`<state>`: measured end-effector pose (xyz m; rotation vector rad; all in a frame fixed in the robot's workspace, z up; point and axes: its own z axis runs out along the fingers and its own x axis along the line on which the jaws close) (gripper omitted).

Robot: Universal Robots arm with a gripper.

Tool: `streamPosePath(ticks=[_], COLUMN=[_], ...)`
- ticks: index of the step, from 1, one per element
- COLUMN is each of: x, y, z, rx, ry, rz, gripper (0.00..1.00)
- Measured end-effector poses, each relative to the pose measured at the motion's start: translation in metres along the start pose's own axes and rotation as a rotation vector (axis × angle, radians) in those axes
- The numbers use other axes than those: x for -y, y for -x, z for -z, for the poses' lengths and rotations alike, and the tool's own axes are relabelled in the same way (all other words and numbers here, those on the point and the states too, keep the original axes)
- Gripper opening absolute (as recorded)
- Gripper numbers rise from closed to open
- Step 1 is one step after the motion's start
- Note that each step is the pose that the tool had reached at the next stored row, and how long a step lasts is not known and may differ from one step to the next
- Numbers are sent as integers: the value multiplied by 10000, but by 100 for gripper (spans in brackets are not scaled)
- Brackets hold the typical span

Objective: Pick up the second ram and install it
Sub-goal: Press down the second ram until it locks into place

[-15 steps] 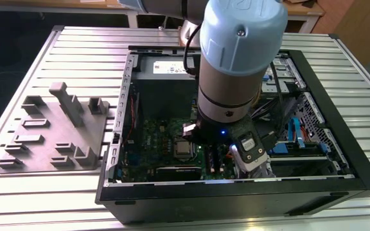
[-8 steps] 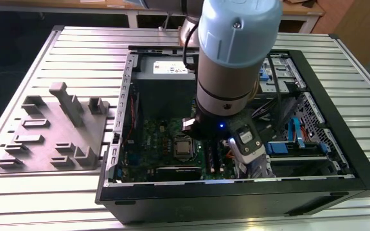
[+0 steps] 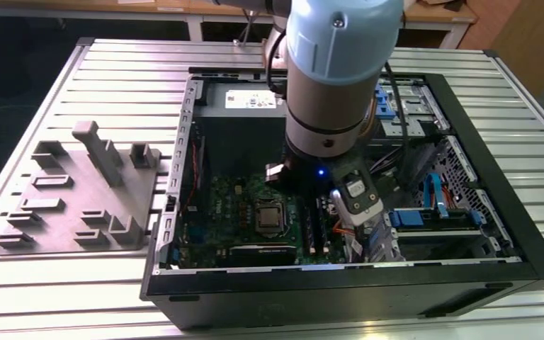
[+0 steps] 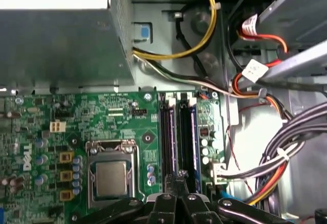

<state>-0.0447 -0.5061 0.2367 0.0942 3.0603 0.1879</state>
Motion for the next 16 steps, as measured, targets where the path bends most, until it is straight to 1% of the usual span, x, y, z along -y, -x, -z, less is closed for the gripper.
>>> streamPosePath(ticks=[3, 6, 16], x=[-12, -20, -21], y=[0, 4, 4], z=[13, 68, 72], rx=[-1, 0, 0], ry=[-3, 0, 1], rz=[2, 1, 0], gripper=[7, 7, 7])
